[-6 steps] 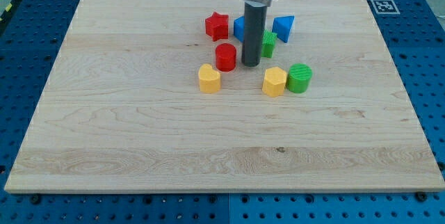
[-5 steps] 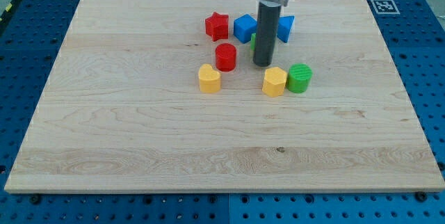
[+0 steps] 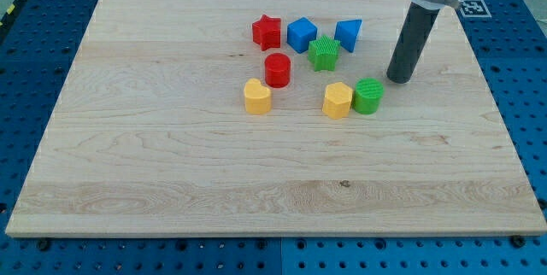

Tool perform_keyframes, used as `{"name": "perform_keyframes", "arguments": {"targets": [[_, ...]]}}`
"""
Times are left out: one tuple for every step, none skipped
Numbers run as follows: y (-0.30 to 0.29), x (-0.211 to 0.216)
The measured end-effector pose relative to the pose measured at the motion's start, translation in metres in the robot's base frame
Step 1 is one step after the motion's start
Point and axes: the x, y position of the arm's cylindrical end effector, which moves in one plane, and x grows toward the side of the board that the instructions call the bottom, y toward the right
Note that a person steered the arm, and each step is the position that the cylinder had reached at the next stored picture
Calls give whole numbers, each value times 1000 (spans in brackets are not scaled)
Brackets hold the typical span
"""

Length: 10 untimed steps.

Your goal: Slide the yellow heart towards right a bit

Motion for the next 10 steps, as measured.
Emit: {"name": "perform_keyframes", "arguments": {"targets": [[9,-6],[49,1],[59,49],[13,94],[-73,115],[-174,112],[-262,90],[-285,47],[-277,47],[-245,47]]}}
